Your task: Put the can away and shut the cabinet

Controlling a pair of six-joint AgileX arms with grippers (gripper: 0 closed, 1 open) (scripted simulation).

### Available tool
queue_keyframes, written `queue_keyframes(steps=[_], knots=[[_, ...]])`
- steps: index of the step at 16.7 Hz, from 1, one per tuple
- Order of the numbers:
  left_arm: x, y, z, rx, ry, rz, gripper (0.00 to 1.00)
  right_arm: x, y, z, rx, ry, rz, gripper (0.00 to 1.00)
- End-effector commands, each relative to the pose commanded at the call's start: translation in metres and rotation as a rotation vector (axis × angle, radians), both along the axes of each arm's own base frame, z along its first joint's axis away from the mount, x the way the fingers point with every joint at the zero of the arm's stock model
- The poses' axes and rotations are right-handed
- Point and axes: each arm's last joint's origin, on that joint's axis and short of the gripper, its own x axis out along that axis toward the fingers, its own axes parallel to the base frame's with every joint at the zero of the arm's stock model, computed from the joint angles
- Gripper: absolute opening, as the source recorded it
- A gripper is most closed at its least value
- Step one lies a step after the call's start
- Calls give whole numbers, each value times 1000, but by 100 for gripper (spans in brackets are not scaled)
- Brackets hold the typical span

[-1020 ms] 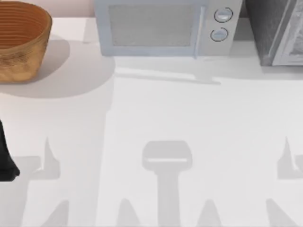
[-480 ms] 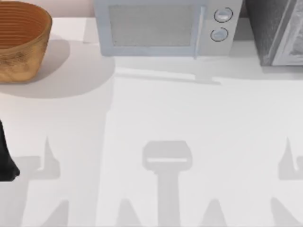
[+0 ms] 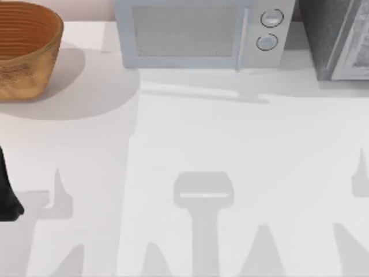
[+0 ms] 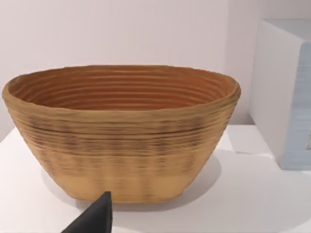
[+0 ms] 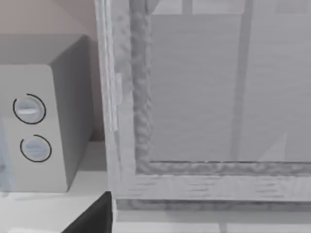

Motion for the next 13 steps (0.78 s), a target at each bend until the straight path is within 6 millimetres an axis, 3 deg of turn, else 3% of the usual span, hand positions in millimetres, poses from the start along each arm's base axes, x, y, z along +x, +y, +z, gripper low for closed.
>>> queue_keyframes(steps=[6, 13], knots=[[0, 0, 0, 0, 0, 0, 100, 30, -68, 2, 21, 23, 1, 100], [0, 0, 0, 0, 0, 0, 100, 27, -149, -21, 3, 10, -5, 100]])
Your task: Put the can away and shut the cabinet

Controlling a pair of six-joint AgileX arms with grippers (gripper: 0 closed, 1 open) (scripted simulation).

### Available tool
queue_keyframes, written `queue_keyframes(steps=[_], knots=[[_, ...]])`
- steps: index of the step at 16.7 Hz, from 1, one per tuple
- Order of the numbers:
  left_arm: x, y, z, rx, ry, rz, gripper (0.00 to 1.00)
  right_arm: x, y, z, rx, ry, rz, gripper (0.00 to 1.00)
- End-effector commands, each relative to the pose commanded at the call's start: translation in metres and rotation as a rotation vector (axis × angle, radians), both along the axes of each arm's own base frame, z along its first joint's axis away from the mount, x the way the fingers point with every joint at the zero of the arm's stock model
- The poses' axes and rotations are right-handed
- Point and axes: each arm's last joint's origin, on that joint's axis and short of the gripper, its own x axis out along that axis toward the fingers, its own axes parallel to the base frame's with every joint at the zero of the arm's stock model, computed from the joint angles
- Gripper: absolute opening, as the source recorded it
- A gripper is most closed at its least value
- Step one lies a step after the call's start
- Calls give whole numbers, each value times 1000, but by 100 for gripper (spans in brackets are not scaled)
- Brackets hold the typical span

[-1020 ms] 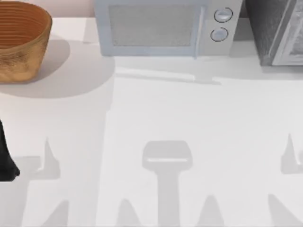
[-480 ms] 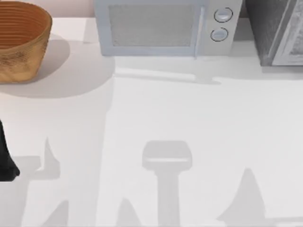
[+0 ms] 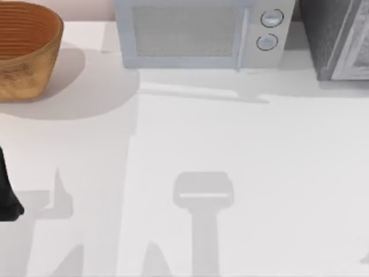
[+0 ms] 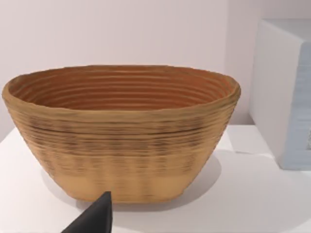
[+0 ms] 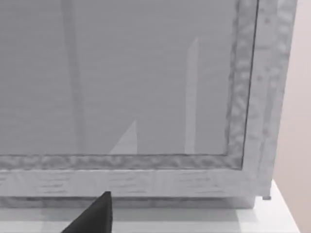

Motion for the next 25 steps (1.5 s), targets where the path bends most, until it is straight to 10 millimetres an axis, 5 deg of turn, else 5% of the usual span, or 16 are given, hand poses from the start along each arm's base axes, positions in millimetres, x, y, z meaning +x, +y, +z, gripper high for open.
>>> queue_keyframes(steps=[3, 9, 14, 20, 25], knots=[[0, 0, 0, 0, 0, 0, 100, -6, -17, -7, -10, -7, -7, 100], [0, 0, 0, 0, 0, 0, 100, -7, -18, -8, -8, -5, -6, 100], [0, 0, 0, 0, 0, 0, 100, 6, -44, 17, -7, -3, 2, 100], [0, 0, 0, 0, 0, 0, 100, 30, -91, 116, -1, -2, 18, 100], [0, 0, 0, 0, 0, 0, 100, 25, -87, 224, 71, 32, 1, 100]])
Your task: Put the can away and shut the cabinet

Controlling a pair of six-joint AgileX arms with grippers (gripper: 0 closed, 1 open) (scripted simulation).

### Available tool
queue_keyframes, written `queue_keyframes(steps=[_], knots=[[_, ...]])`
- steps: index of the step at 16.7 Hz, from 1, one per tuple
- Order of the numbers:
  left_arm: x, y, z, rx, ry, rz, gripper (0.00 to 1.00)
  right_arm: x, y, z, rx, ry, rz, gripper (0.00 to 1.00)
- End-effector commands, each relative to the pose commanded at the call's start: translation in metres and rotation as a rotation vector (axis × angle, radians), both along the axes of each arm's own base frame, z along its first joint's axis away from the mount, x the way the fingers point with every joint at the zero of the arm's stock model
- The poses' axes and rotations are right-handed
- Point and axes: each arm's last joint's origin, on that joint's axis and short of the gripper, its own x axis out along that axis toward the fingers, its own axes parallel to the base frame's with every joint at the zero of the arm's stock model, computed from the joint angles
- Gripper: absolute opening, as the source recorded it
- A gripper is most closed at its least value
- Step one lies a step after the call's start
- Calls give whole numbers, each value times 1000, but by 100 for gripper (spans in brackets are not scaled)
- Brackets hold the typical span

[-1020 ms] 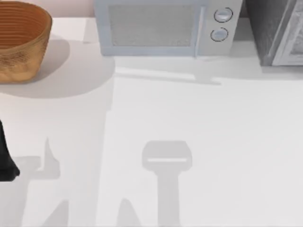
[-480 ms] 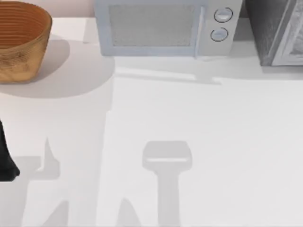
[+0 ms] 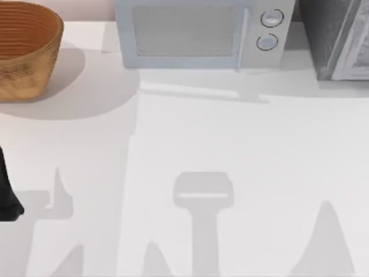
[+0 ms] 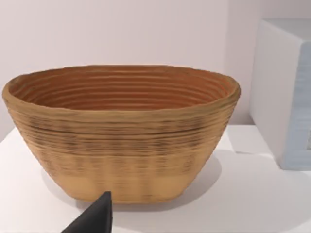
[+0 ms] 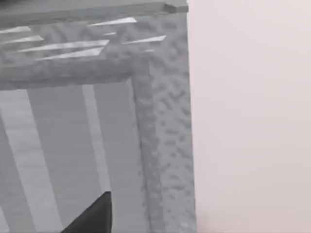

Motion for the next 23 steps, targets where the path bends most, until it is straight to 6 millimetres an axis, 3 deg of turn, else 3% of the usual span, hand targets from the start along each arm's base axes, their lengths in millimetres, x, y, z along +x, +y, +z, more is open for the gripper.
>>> queue_keyframes(steps=[4, 7, 16, 20, 23], knots=[[0, 0, 0, 0, 0, 0, 100, -18, 37, 79, -30, -15, -8, 100], [0, 0, 0, 0, 0, 0, 100, -30, 64, 112, -70, -33, -7, 100], [0, 0, 0, 0, 0, 0, 100, -26, 73, 119, -81, -39, -8, 100], [0, 0, 0, 0, 0, 0, 100, 11, 97, 118, -73, -32, 3, 100], [0, 0, 0, 0, 0, 0, 100, 45, 136, 117, -64, -22, 17, 100]])
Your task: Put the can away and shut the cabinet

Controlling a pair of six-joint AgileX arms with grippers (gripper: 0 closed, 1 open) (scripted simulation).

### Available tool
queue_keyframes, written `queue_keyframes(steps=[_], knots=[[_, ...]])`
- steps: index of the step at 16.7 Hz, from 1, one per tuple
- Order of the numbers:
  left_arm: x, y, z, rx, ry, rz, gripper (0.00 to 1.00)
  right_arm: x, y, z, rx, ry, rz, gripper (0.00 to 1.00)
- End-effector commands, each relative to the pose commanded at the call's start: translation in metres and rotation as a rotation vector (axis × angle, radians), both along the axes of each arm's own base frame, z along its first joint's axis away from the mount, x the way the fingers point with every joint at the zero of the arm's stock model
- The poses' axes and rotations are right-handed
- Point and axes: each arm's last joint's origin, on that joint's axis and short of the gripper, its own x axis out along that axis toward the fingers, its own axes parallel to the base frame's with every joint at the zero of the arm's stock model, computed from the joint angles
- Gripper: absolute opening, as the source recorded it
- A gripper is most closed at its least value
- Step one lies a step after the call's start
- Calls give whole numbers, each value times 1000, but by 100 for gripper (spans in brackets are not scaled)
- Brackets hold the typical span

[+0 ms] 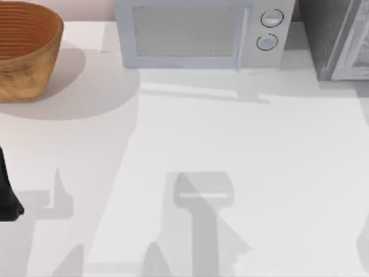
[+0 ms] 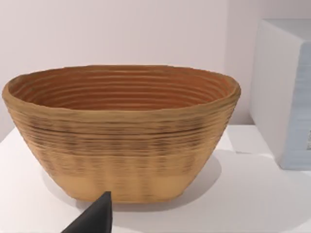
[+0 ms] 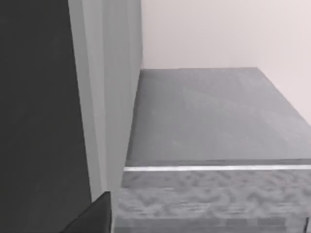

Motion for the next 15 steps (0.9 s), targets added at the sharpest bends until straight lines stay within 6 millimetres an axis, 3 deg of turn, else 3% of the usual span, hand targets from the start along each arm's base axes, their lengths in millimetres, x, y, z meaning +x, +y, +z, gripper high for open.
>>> queue_keyframes(steps=[4, 9, 12, 15], knots=[[0, 0, 0, 0, 0, 0, 100, 28, 82, 4, 0, -13, -1, 100], [0, 0, 0, 0, 0, 0, 100, 14, 181, 11, 9, -50, -21, 100], [0, 0, 0, 0, 0, 0, 100, 1, 215, 7, 1, -39, -24, 100], [0, 0, 0, 0, 0, 0, 100, -5, 231, 2, -15, -20, -25, 100]])
